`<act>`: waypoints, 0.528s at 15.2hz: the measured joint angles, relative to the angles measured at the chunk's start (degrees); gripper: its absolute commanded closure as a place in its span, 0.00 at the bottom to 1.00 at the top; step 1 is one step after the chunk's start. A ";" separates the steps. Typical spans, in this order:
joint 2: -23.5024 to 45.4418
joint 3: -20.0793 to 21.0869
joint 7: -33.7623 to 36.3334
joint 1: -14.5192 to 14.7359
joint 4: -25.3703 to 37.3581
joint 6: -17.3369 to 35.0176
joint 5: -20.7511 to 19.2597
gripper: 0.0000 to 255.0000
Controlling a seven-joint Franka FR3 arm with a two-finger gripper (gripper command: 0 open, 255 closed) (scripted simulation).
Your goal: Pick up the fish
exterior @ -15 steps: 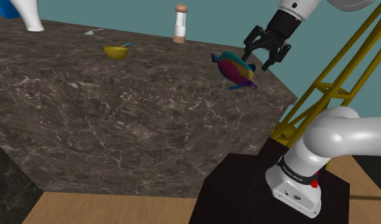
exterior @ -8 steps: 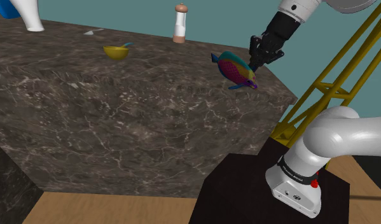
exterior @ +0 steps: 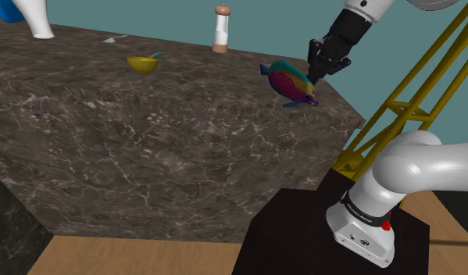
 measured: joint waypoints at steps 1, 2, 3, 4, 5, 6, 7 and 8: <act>0.13 -0.02 0.23 0.01 0.86 -0.69 -0.05 1.00; 0.61 -0.10 0.30 -0.02 1.73 -1.09 -0.14 1.00; 0.80 -0.25 0.40 -0.04 2.60 -1.77 -0.27 1.00; 1.45 -0.30 0.53 -0.07 3.74 -2.24 -0.35 1.00; 1.73 -0.33 0.71 -0.07 4.64 -2.83 -0.41 1.00; 2.18 -0.37 0.84 -0.08 5.56 -3.30 -0.47 1.00; 2.55 -0.44 0.99 -0.09 6.57 -3.91 -0.55 1.00; 2.87 -0.42 1.22 -0.07 7.52 -4.50 -0.57 1.00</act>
